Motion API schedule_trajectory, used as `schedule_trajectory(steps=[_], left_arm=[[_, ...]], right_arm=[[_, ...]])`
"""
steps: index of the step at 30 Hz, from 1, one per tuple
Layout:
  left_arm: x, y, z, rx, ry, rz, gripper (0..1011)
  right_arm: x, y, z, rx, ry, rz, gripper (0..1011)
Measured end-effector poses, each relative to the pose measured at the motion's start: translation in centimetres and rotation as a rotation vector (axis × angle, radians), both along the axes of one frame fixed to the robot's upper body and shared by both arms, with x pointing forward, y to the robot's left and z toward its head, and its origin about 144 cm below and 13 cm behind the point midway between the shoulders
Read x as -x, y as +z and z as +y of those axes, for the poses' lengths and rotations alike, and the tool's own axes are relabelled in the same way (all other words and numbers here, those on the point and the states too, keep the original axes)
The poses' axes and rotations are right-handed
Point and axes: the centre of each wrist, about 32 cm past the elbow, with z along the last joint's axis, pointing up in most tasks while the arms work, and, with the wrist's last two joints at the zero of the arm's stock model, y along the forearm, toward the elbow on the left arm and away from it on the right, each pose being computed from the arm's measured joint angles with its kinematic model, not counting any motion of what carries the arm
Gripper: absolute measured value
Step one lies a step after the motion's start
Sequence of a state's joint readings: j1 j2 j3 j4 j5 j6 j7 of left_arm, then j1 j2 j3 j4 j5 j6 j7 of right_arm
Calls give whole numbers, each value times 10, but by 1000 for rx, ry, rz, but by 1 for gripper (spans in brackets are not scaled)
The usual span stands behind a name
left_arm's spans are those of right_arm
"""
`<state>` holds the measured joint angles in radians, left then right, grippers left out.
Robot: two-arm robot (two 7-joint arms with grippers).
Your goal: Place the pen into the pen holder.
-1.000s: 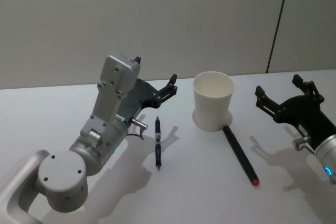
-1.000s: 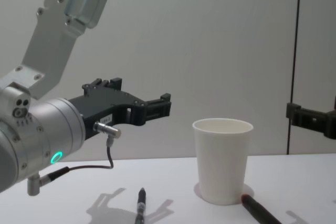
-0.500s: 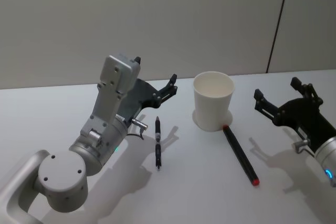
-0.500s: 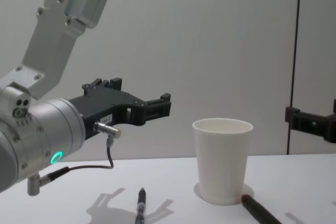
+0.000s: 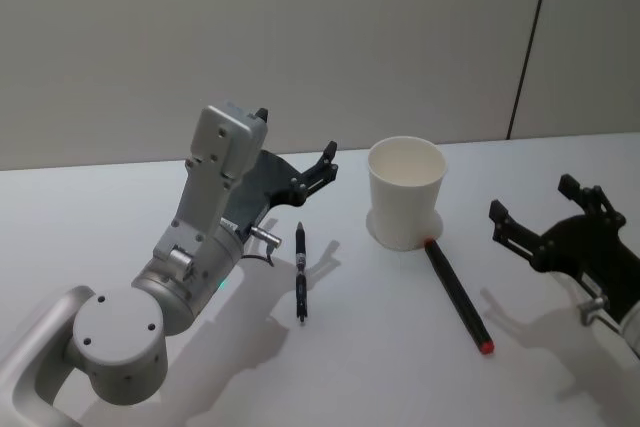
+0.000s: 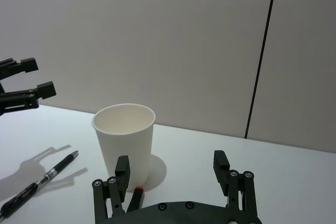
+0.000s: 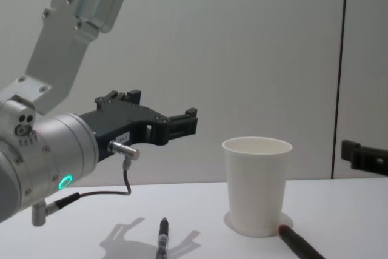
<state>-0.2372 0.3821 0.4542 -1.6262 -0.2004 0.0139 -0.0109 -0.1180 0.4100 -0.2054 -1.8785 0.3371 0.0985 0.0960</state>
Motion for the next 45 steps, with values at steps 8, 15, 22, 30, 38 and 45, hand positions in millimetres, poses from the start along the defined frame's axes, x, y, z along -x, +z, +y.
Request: schedule_trajectory(steps=[8,15,22,30,38,45], left_arm=[[0,0,0,0,0,0,1001],[0,0,0,0,0,0,1001],[0,0,0,0,0,0,1001],[0,0,0,0,0,0,1001],[0,0,0,0,0,0,1001],[0,0,0,0,0,0,1001]], right_arm=[[15,1,-2,9,22,38,1002],[24,1,0,19,36,82,1002],[27,-1,7,29,29,124,1002],[22,-5,17,45,5,176,1002],[12,-9,27,64,-11,213,1001],[-1,-12,38,81,0,234,1002]])
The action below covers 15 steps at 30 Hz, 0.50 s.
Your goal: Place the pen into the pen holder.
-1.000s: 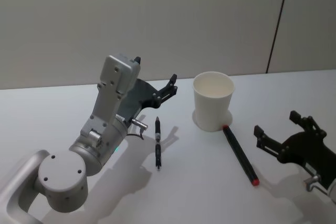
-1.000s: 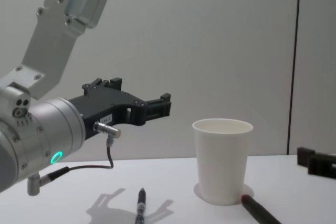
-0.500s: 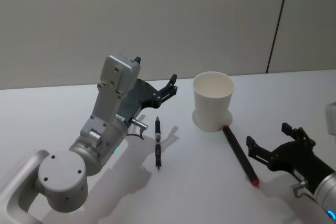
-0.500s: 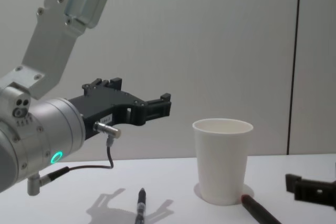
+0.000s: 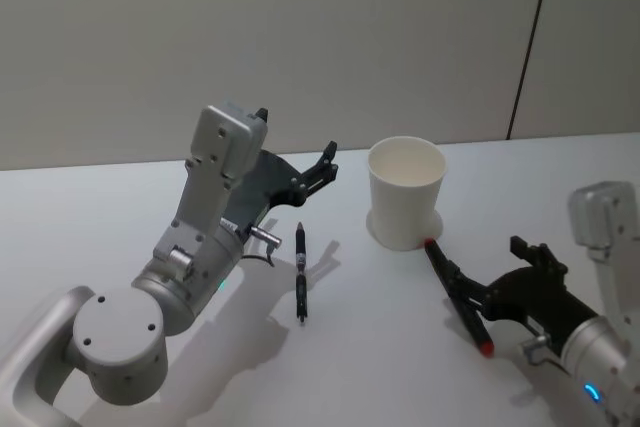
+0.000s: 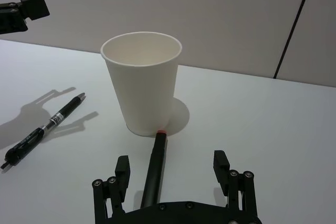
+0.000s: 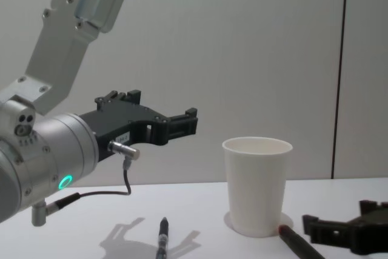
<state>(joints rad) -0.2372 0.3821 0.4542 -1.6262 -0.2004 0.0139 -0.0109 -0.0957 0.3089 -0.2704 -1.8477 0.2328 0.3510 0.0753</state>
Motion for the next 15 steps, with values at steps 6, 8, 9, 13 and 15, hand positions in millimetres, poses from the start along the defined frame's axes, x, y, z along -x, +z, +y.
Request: schedule_trajectory(steps=[6,8,9,13,15], left_arm=[[0,0,0,0,0,0,1001],[0,0,0,0,0,0,1001],[0,0,0,0,0,0,1001],[0,0,0,0,0,0,1001],[0,0,0,0,0,0,1001]], right_arm=[[-10,-2,9,5,13,14,1001],[-11,-3,11,6,15,18,1002],[-13,-3,13,6,16,22,1001],[-16,-5,18,6,16,37,1002],[-17,-5,21,7,11,44,1002]])
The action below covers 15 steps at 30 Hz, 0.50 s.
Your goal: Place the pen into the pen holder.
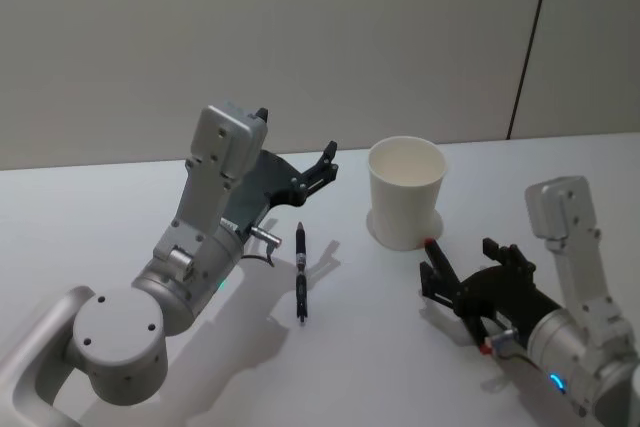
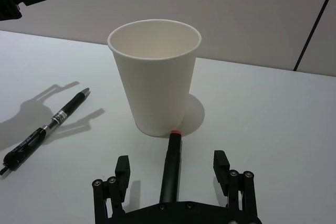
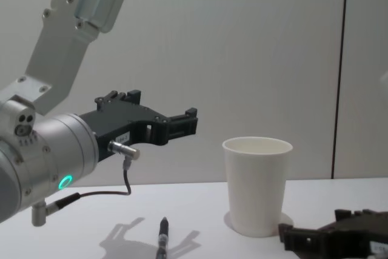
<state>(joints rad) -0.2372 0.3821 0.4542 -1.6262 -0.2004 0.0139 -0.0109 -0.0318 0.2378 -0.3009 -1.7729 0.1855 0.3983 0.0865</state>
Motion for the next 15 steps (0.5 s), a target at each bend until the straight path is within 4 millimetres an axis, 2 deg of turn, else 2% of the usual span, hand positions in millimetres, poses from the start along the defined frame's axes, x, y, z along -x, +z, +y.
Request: schedule_trajectory(steps=[15], left_arm=[[0,0,0,0,0,0,1001]], right_arm=[[-7,-2,18,24,-34,28,1002]])
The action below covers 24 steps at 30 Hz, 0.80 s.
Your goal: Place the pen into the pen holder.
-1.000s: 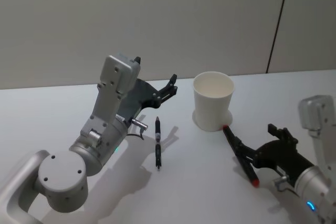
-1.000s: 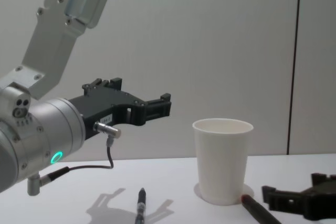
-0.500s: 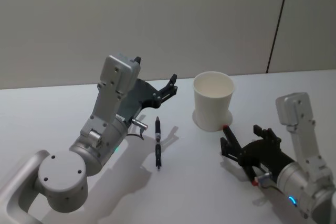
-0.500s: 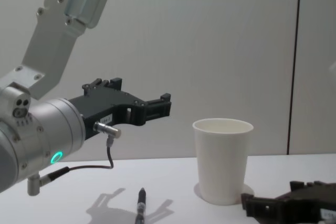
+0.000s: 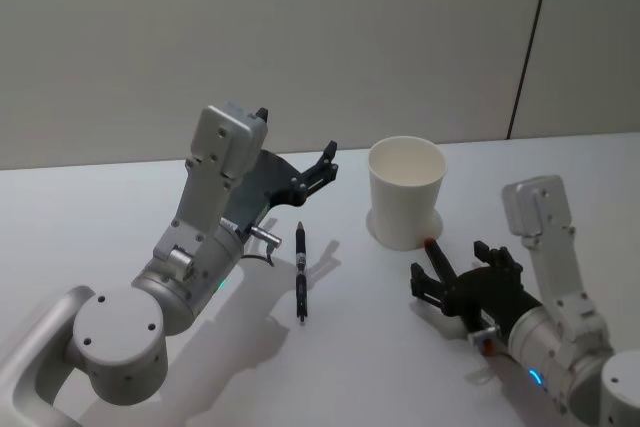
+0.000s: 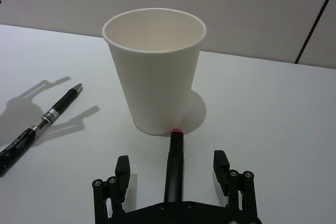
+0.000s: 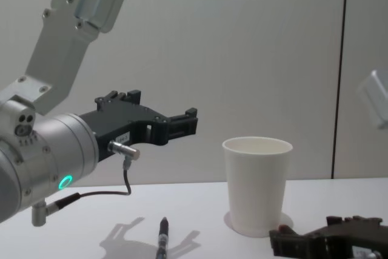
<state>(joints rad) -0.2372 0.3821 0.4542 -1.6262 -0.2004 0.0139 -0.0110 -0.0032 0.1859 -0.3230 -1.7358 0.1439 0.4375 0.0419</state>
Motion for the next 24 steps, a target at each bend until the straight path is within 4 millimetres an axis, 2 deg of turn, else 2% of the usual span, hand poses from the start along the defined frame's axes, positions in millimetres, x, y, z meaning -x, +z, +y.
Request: schedule_trajectory(steps=[24], left_arm=[[0,0,0,0,0,0,1001]], right_arm=[[-1,-7,14,9,-24,50,1002]])
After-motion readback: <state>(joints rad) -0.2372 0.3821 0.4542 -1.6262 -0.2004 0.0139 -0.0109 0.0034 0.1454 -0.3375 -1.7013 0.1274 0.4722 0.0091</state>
